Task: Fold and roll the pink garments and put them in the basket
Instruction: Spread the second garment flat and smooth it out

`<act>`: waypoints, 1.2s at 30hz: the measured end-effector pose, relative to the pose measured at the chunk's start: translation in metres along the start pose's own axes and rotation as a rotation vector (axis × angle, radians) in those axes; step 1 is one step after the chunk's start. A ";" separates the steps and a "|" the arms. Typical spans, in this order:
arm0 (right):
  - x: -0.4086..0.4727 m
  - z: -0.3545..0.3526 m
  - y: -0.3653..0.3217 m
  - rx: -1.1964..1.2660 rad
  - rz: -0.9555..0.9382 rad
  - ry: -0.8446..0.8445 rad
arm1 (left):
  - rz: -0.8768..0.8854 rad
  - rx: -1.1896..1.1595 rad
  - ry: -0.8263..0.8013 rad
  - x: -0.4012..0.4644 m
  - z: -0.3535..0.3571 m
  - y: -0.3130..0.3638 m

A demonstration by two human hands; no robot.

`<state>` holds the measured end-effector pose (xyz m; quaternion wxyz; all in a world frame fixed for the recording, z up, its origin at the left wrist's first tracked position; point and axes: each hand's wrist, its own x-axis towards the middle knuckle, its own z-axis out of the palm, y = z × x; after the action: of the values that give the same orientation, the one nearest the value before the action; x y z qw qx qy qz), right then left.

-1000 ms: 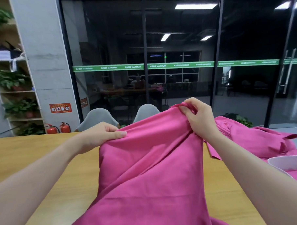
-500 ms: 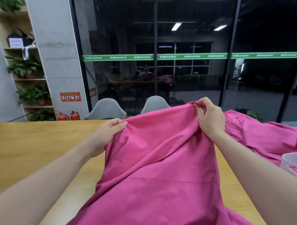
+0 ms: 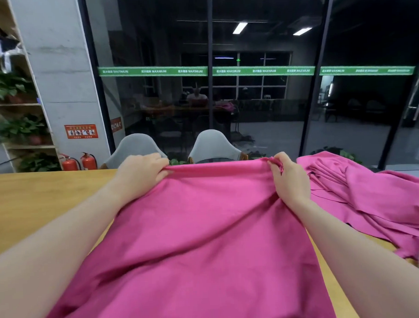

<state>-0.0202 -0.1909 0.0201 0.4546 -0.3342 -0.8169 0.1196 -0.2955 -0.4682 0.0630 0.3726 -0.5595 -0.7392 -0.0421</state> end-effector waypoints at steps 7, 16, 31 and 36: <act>0.006 0.069 0.062 -0.155 -0.016 -0.204 | -0.087 -0.088 -0.125 -0.007 0.121 0.022; 0.029 0.103 0.097 -0.614 -0.165 -0.299 | -0.215 -0.241 -0.342 -0.002 0.169 0.049; -0.116 0.131 -0.086 -0.246 -0.100 -0.695 | -0.620 -0.422 -0.403 -0.063 0.085 0.074; -0.121 0.109 -0.077 -0.296 -0.162 -0.761 | -0.691 -0.952 -0.524 -0.101 0.035 0.049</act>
<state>-0.0994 -0.3158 -0.0825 0.0754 -0.2623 -0.9587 0.0797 -0.2618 -0.5136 -0.0402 -0.1444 -0.3850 -0.8437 -0.3450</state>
